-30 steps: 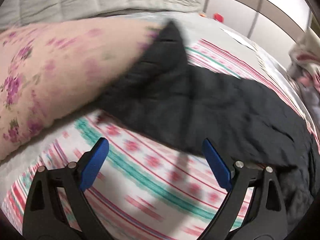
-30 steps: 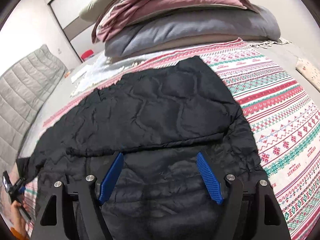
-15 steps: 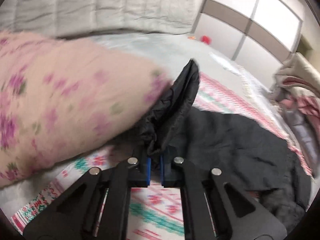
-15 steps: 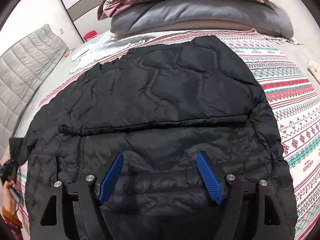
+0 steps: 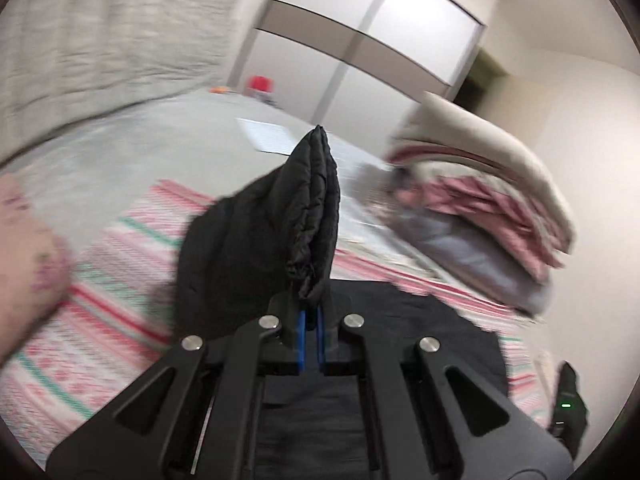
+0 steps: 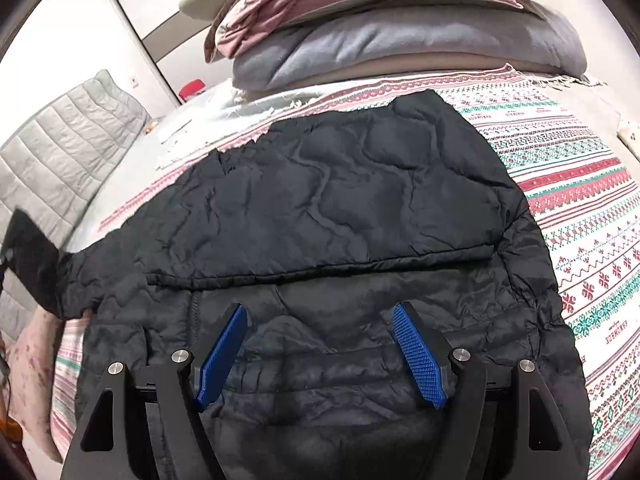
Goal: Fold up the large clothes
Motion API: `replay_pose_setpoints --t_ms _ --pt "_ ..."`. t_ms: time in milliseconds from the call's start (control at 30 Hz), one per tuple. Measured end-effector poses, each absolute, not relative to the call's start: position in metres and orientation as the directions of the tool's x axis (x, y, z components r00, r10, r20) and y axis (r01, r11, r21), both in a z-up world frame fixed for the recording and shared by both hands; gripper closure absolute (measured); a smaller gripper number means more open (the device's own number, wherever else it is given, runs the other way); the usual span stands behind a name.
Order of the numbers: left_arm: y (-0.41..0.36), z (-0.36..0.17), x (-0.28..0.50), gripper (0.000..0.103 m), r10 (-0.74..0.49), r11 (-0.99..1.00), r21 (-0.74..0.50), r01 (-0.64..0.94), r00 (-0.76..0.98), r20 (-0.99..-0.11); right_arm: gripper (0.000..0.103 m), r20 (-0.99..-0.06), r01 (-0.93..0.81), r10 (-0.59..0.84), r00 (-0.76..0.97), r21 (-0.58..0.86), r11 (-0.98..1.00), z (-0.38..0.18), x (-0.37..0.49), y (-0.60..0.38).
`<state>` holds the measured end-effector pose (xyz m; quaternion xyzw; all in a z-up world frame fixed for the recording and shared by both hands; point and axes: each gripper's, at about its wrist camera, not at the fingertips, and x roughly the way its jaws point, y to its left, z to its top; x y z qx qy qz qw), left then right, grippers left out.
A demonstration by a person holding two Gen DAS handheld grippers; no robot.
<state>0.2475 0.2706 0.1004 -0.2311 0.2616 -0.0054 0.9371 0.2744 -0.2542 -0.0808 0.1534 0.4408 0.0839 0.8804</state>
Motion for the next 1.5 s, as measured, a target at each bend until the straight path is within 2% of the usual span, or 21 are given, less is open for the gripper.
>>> replay_pose_setpoints --t_ms 200,433,500,533,567,633,767,933,1067,1167,1200,1267,1333,1400,1500 --pt "0.154 0.108 0.287 0.098 -0.324 0.885 -0.457 0.087 0.821 -0.470 0.026 -0.724 -0.004 0.300 0.621 0.380 0.925 -0.074 0.273 -0.266" --pt "0.052 0.053 0.318 0.098 -0.477 0.844 -0.498 0.200 0.704 -0.526 0.026 -0.711 0.012 0.312 0.630 0.410 0.912 -0.074 0.274 -0.277" --pt "0.025 0.032 0.320 0.095 -0.535 0.825 -0.499 0.264 0.648 -0.542 0.026 -0.709 0.018 0.317 0.630 0.422 0.907 -0.076 0.275 -0.280" --pt "0.011 0.017 0.323 0.084 -0.546 0.829 -0.480 0.288 0.601 -0.583 0.026 -0.707 0.020 0.320 0.630 0.426 0.904 -0.076 0.276 -0.282" --pt "0.001 0.003 0.325 0.072 -0.536 0.841 -0.455 0.293 0.561 -0.630 0.026 -0.705 0.019 0.322 0.632 0.429 0.903 -0.077 0.276 -0.283" --pt "-0.001 -0.009 0.323 0.060 -0.507 0.861 -0.425 0.281 0.545 -0.667 0.026 -0.700 0.012 0.327 0.636 0.432 0.902 -0.075 0.275 -0.285" --pt "0.044 -0.013 0.306 0.047 -0.510 0.848 -0.480 0.223 0.588 -0.627 0.026 -0.671 -0.009 0.373 0.640 0.479 0.878 -0.071 0.274 -0.289" --pt "0.122 -0.010 0.292 0.046 -0.395 0.885 -0.452 0.111 0.692 -0.605 0.026 -0.619 -0.052 0.496 0.609 0.592 0.804 -0.065 0.284 -0.275" --pt "0.174 -0.020 0.294 0.046 -0.267 0.914 -0.406 -0.014 0.733 -0.625 0.027 -0.598 -0.146 0.579 0.555 0.615 0.775 -0.063 0.313 -0.229" --pt "0.190 -0.034 0.293 0.048 -0.224 0.923 -0.382 -0.043 0.748 -0.625 0.027 -0.632 -0.144 0.554 0.541 0.580 0.802 -0.077 0.345 -0.196" --pt "0.192 -0.039 0.294 0.049 -0.221 0.926 -0.374 -0.039 0.750 -0.624 0.029 -0.634 -0.140 0.545 0.549 0.573 0.807 -0.081 0.352 -0.189" --pt "0.195 -0.051 0.295 0.051 -0.214 0.936 -0.352 -0.029 0.746 -0.631 0.049 -0.624 -0.154 0.555 0.551 0.578 0.802 -0.091 0.368 -0.174" --pt "0.194 -0.062 0.296 0.051 -0.213 0.940 -0.340 -0.021 0.742 -0.635 0.096 -0.634 -0.176 0.572 0.520 0.575 0.799 -0.098 0.381 -0.158" --pt "0.194 -0.067 0.295 0.051 -0.232 0.935 -0.356 -0.008 0.745 -0.626 0.097 -0.649 -0.192 0.523 0.552 0.512 0.837 -0.092 0.379 -0.151" --pt "0.193 -0.080 0.296 0.051 -0.255 0.928 -0.374 0.000 0.731 -0.633 0.097 -0.598 -0.194 0.446 0.666 0.439 0.877 -0.071 0.354 -0.161"
